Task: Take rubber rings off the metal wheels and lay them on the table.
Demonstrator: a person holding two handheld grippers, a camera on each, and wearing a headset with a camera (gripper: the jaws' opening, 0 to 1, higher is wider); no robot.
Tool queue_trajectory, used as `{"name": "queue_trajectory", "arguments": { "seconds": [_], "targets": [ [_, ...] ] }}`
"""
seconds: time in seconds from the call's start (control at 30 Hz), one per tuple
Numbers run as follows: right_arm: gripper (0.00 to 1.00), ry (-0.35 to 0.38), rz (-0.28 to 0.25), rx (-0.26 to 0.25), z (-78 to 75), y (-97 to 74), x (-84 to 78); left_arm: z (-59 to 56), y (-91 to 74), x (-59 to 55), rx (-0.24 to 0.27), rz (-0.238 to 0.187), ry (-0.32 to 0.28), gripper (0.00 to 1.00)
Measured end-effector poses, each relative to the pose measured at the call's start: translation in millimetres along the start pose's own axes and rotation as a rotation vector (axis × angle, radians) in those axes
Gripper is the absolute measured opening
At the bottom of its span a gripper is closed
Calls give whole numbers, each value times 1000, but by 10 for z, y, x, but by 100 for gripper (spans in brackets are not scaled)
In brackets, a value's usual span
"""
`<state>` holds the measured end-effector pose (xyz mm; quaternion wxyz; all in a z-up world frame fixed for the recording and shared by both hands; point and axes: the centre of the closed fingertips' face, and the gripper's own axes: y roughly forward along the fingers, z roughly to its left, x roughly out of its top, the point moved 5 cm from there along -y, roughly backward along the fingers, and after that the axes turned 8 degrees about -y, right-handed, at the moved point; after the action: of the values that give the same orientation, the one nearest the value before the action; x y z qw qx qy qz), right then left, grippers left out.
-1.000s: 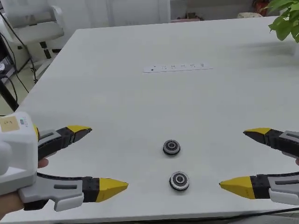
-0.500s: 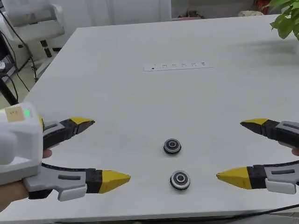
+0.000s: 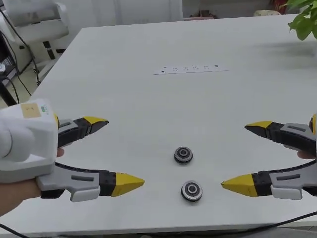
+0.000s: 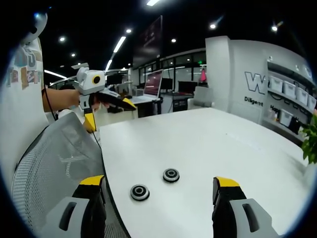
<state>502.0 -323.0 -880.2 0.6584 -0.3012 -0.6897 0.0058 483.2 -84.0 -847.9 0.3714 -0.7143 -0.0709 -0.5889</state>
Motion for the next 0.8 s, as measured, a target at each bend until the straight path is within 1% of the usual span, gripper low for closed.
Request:
{"name": "queue_trajectory", "arguments": {
  "seconds": [0.13, 0.23, 0.43, 0.53, 0.8],
  "targets": [
    [88, -6, 6, 13, 8, 54, -22, 7, 53, -11, -10, 6, 3, 89],
    [88, -13, 2, 27, 22, 91, -30, 17, 106, -39, -17, 14, 2, 89],
    [88, -10, 8, 47, 38, 153, -48, 16, 172, -46, -33, 10, 8, 89],
    [85, -3, 9, 67, 58, 169, -57, 12, 200, -54, -40, 14, 16, 89],
    [85, -3, 13, 74, 79, 205, -113, -2, 271, -88, -58, 26, 16, 89]
  ]
}}
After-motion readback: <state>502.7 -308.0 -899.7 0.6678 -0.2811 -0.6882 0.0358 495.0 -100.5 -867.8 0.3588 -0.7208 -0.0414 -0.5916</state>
